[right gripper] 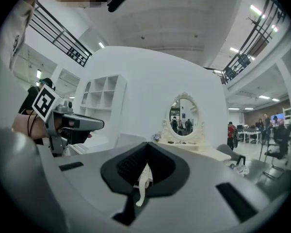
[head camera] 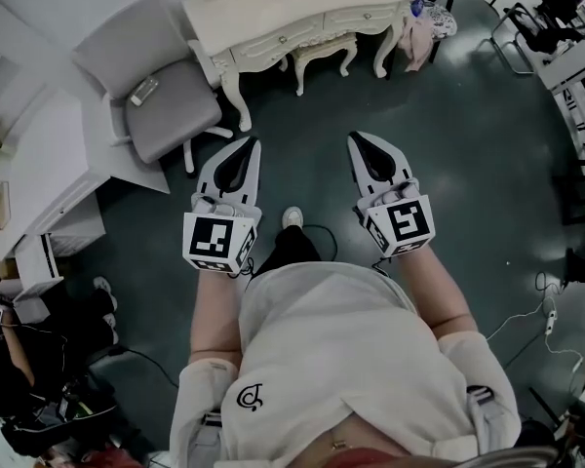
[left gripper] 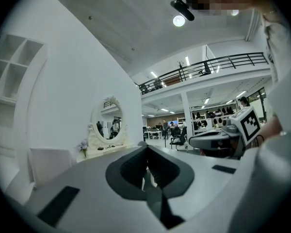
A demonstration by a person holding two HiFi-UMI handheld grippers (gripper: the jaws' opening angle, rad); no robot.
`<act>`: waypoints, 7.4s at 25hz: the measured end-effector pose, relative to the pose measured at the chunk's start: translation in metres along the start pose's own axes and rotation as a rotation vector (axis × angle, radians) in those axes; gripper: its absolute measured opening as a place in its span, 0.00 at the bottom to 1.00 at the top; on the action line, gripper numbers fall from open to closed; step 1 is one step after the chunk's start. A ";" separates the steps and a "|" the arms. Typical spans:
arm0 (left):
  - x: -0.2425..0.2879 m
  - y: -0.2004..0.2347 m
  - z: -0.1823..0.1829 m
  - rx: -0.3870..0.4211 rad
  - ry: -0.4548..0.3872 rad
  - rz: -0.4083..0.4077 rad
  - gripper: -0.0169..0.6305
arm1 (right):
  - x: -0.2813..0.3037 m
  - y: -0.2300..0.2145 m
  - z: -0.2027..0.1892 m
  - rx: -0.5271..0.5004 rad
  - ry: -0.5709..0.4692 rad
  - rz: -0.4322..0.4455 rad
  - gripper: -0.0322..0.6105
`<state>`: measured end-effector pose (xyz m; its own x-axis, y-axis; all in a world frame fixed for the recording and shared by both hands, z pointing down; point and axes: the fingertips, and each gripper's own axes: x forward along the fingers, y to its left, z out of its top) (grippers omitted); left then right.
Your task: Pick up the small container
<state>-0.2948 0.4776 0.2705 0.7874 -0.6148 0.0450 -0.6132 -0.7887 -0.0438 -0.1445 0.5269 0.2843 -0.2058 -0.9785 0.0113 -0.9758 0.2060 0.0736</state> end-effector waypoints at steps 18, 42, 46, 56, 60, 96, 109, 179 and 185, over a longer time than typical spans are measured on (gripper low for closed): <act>0.201 0.182 -0.007 -0.021 0.042 -0.028 0.04 | 0.250 -0.101 -0.009 0.042 0.047 -0.028 0.06; 0.503 0.252 -0.037 -0.130 0.124 0.346 0.04 | 0.502 -0.355 -0.048 0.016 0.060 0.359 0.06; 0.532 0.271 -0.055 -0.137 0.156 0.360 0.04 | 0.538 -0.368 -0.069 0.044 0.103 0.390 0.06; 0.605 0.339 -0.113 -0.228 0.151 0.264 0.04 | 0.635 -0.381 -0.111 0.033 0.157 0.397 0.06; 0.626 0.355 -0.126 -0.201 0.153 0.224 0.05 | 0.663 -0.382 -0.126 0.037 0.181 0.409 0.06; 0.743 0.358 -0.284 -0.197 0.427 0.334 0.70 | 0.737 -0.409 -0.239 0.146 0.331 0.569 0.06; 0.744 0.358 -0.290 -0.169 0.474 0.328 0.56 | 0.744 -0.417 -0.245 0.161 0.349 0.557 0.06; 0.697 0.405 -0.016 0.018 0.245 0.382 0.56 | 0.721 -0.475 -0.038 0.018 0.008 0.343 0.06; 0.700 0.401 -0.011 0.034 0.239 0.383 0.56 | 0.721 -0.474 -0.033 0.001 -0.003 0.355 0.06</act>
<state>0.0098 -0.2685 0.2951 0.4647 -0.8499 0.2483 -0.8523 -0.5054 -0.1349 0.1726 -0.2763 0.2907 -0.5322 -0.8460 0.0326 -0.8436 0.5331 0.0643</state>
